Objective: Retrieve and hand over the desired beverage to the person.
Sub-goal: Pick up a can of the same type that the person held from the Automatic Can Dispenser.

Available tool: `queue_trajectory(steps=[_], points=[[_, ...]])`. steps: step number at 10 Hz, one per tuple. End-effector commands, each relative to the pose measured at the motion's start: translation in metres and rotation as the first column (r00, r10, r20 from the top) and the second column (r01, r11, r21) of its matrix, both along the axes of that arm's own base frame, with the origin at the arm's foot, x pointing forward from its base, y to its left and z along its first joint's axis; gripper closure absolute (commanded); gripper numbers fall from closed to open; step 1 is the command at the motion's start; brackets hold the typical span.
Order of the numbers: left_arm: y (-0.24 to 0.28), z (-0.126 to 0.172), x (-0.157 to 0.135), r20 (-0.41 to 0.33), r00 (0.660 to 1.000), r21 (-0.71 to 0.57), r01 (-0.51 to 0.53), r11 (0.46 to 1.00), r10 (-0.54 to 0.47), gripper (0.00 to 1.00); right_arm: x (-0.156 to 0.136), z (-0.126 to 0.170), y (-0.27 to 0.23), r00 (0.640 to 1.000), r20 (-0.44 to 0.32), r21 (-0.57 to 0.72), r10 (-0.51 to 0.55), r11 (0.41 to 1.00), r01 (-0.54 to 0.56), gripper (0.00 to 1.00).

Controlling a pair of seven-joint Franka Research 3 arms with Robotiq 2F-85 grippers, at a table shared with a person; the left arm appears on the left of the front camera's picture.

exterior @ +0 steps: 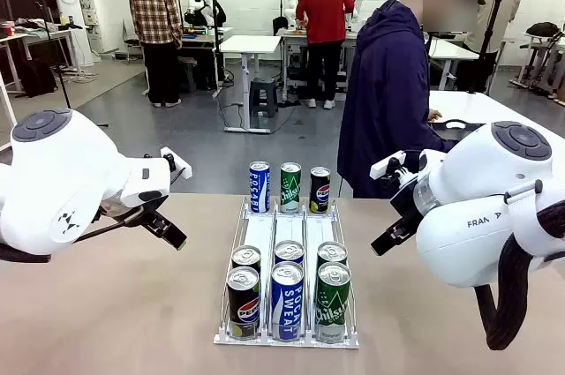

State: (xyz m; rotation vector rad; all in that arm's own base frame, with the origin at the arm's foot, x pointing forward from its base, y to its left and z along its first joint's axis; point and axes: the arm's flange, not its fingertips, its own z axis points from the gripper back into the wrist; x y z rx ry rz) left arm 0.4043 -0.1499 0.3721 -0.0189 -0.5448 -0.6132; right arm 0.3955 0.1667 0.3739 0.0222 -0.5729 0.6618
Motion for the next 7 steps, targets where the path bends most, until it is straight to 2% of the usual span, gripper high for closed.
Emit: queue_trajectory(steps=[1, 7], points=[[0.0000, 0.0000, 0.0000, 0.000, 1.000, 0.000, 0.000, 1.000, 0.000, 0.00, 0.0000, 0.0000, 0.0000, 1.000, 0.000, 0.000, 0.000, 1.000, 0.000, 0.00], [0.0000, 0.0000, 0.0000, 0.000, 1.000, 0.000, 0.000, 1.000, 0.000, 0.00, 0.0000, 0.0000, 0.0000, 1.000, 0.000, 0.000, 0.000, 1.000, 0.000, 0.00]])
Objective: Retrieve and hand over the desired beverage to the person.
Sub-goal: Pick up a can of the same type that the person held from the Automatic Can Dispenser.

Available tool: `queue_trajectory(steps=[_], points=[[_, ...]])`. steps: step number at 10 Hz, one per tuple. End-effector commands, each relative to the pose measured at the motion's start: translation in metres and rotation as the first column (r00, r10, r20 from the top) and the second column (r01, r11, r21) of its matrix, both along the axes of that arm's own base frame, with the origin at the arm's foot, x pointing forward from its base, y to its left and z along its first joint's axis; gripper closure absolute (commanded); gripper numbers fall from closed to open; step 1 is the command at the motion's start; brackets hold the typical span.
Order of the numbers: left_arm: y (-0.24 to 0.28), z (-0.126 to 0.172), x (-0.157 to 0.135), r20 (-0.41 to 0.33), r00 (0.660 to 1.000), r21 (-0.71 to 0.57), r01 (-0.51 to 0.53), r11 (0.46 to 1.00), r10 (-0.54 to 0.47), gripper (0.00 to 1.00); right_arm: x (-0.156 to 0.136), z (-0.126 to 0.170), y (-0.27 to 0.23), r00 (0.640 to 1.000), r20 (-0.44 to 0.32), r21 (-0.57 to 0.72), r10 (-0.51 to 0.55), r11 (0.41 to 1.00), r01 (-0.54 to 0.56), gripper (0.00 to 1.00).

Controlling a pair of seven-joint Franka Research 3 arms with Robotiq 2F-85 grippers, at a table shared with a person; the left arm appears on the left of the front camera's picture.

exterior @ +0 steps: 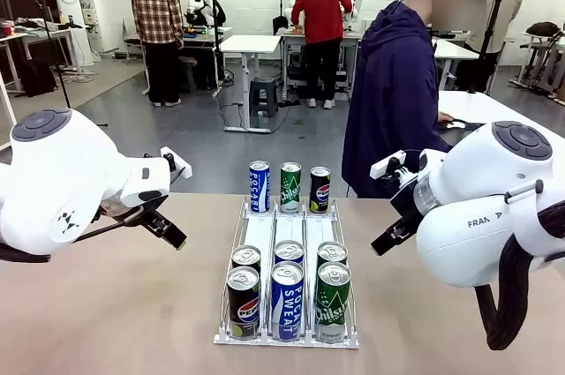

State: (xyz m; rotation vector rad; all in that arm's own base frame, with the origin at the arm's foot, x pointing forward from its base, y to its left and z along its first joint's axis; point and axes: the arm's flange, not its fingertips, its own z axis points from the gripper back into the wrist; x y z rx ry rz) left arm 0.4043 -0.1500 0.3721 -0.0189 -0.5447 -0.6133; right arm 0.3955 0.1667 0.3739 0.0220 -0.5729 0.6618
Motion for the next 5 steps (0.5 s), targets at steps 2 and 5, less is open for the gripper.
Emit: queue_trajectory(steps=[2, 5], points=[[0.0000, 0.0000, 0.0000, 0.000, 1.000, 0.000, 0.000, 1.000, 0.000, 0.00, 0.0000, 0.0000, 0.0000, 1.000, 0.000, 0.000, 0.000, 1.000, 0.000, 0.00], [0.0000, 0.0000, 0.0000, 0.000, 1.000, 0.000, 0.000, 1.000, 0.000, 0.00, 0.0000, 0.0000, 0.0000, 1.000, 0.000, 0.000, 0.000, 1.000, 0.000, 0.00]])
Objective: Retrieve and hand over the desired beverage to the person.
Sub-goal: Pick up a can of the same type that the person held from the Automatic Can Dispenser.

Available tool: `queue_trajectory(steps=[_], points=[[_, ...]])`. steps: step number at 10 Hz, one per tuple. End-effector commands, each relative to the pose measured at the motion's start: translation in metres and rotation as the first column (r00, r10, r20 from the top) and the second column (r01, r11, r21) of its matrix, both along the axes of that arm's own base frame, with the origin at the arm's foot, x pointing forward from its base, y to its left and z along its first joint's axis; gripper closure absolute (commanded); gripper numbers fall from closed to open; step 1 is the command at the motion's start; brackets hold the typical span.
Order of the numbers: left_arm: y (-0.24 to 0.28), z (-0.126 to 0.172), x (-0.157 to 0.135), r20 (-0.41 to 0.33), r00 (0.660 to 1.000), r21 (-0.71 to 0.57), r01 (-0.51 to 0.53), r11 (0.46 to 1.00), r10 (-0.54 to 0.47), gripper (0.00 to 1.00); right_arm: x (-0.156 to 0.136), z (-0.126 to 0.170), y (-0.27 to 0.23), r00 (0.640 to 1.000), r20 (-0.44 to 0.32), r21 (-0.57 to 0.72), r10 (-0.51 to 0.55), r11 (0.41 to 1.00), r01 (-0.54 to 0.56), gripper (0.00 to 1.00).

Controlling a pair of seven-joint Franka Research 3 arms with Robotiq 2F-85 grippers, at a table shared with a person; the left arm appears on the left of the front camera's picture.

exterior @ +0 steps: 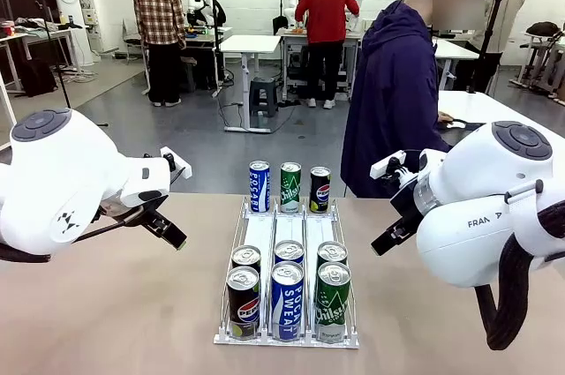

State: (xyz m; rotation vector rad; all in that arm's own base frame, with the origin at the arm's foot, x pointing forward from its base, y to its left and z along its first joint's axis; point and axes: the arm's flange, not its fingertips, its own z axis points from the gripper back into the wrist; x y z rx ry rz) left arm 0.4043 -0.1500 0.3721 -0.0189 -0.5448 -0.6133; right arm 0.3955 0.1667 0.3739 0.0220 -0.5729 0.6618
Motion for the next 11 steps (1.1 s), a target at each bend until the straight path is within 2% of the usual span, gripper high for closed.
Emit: queue_trajectory(steps=[1, 7, 9, 11], points=[[0.000, 0.000, 0.000, 0.000, 1.000, 0.000, 0.000, 1.000, 0.000, 0.00, 0.000, 0.000, 0.000, 1.000, 0.000, 0.000, 0.000, 1.000, 0.000, 0.00], [0.000, 0.000, 0.000, 0.000, 1.000, 0.000, 0.000, 1.000, 0.000, 0.00, 0.000, 0.000, 0.000, 1.000, 0.000, 0.000, 0.000, 1.000, 0.000, 0.00], [0.003, 0.058, -0.006, -0.011, 1.000, -0.001, 0.004, 1.000, -0.004, 0.00, -0.027, 0.055, -0.011, 0.995, 0.100, -0.045, 0.013, 0.999, -0.008, 0.00], [-0.004, 0.125, -0.016, -0.008, 0.997, -0.006, 0.071, 0.997, -0.071, 0.00, -0.052, 0.128, -0.024, 0.988, 0.150, -0.050, 0.045, 0.998, -0.038, 0.00]])
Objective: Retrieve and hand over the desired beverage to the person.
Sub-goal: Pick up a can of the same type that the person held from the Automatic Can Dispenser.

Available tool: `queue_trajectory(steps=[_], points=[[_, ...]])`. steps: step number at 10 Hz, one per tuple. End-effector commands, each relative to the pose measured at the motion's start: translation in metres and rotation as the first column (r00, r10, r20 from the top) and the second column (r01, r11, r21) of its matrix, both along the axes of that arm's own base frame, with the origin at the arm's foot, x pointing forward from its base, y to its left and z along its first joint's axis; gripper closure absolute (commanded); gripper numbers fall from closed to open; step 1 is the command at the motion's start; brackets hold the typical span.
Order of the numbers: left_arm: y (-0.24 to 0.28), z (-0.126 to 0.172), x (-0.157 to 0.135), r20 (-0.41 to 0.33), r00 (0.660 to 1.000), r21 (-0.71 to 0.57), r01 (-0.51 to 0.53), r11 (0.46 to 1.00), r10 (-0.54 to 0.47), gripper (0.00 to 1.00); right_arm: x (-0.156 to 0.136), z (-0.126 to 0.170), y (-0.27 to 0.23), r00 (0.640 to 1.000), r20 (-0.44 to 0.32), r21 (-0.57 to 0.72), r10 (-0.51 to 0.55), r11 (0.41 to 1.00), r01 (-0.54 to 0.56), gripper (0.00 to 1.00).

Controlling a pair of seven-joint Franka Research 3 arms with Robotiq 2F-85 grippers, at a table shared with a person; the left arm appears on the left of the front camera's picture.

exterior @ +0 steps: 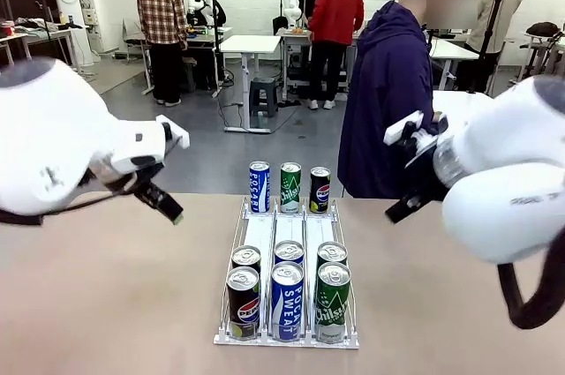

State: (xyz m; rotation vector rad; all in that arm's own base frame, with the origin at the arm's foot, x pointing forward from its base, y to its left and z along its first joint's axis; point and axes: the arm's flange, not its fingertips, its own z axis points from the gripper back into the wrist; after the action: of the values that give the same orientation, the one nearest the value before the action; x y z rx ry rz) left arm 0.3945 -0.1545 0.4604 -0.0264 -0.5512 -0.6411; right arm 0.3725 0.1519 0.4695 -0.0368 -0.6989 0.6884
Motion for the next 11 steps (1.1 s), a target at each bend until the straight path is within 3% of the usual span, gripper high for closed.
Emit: queue_trajectory(steps=[1, 3, 5, 6, 7, 10, 11], points=[[0.000, 0.067, -0.012, -0.026, 0.997, -0.012, 0.074, 0.997, -0.075, 0.00, -0.039, 0.062, -0.014, 0.998, 0.035, -0.022, 0.054, 0.998, -0.053, 0.00], [0.002, 0.117, -0.023, 0.028, 0.998, -0.026, 0.057, 0.998, -0.056, 0.00, -0.053, 0.099, -0.020, 0.998, 0.055, -0.031, 0.030, 0.999, -0.028, 0.00], [0.004, 0.134, -0.048, 0.077, 0.995, 0.000, 0.057, 0.998, -0.057, 0.00, -0.069, 0.112, -0.015, 0.998, 0.059, -0.066, 0.025, 0.998, -0.021, 0.00], [0.001, 0.131, -0.031, 0.045, 0.998, -0.020, 0.048, 0.999, -0.047, 0.00, -0.074, 0.107, -0.013, 0.997, 0.076, -0.078, 0.014, 0.997, -0.008, 0.00], [0.001, 0.131, -0.031, 0.045, 0.998, -0.020, 0.048, 0.999, -0.047, 0.00, -0.071, 0.119, -0.020, 0.998, 0.068, -0.019, 0.017, 1.000, -0.016, 0.00], [0.001, 0.135, -0.036, 0.046, 0.998, -0.013, 0.049, 0.999, -0.048, 0.00, -0.073, 0.120, -0.017, 0.997, 0.068, -0.027, 0.021, 0.999, -0.019, 0.00], [0.025, 0.145, -0.040, -0.024, 0.989, -0.116, 0.142, 0.983, -0.145, 0.00, -0.073, 0.125, -0.046, 0.996, -0.008, 0.091, 0.089, 0.992, -0.088, 0.00]])
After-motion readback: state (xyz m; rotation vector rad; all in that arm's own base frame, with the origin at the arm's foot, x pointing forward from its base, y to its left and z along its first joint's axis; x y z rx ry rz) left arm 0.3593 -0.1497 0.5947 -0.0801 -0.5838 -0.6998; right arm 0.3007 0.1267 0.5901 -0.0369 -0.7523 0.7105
